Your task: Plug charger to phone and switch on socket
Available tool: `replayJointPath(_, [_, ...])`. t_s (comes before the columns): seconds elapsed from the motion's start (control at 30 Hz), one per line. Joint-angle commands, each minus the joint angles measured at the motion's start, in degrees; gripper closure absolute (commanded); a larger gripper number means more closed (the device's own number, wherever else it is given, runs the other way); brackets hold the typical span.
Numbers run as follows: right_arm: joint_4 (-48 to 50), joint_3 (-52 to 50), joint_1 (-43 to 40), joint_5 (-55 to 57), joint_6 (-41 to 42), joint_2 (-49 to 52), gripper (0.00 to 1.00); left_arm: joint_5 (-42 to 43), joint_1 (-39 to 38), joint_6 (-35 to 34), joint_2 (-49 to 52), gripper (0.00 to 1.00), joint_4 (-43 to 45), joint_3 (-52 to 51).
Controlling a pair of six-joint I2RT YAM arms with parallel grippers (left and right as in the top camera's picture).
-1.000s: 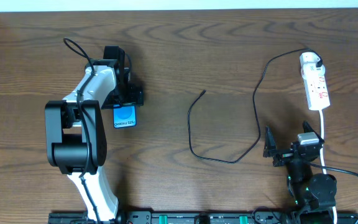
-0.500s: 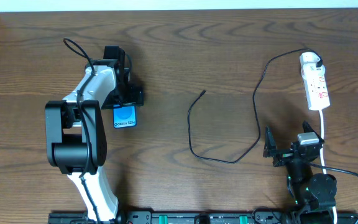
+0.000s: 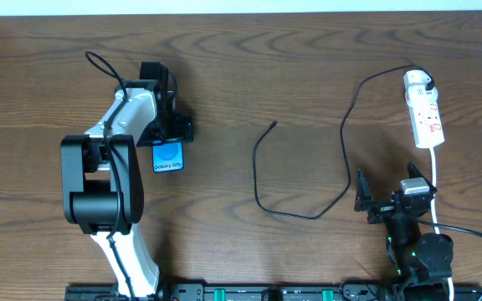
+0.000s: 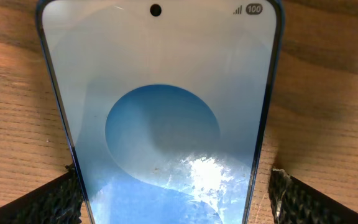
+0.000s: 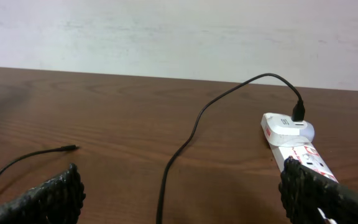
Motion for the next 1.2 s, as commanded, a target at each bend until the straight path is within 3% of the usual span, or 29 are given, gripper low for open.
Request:
replayJointPath(0.0, [-0.22, -0.15, 0.33, 0.46, -0.42, -0.35, 0.01, -3.98, 0.28, -0.57, 2.69, 0.06, 0.17, -2.56])
replayJointPath(0.33, [-0.22, -0.15, 0.33, 0.46, -0.42, -0.35, 0.01, -4.0, 0.28, -0.55, 2.69, 0.08, 4.17, -6.75])
replayJointPath(0.73, [-0.22, -0.15, 0.33, 0.46, -0.42, -0.35, 0.01, -4.0, 0.28, -0.55, 2.69, 0.3, 4.15, -6.75])
replayJointPath(1.17, [-0.22, -0.15, 0.33, 0.46, -0.42, -0.35, 0.01, -3.37, 0.28, -0.63, -1.14, 0.32, 0.17, -2.89])
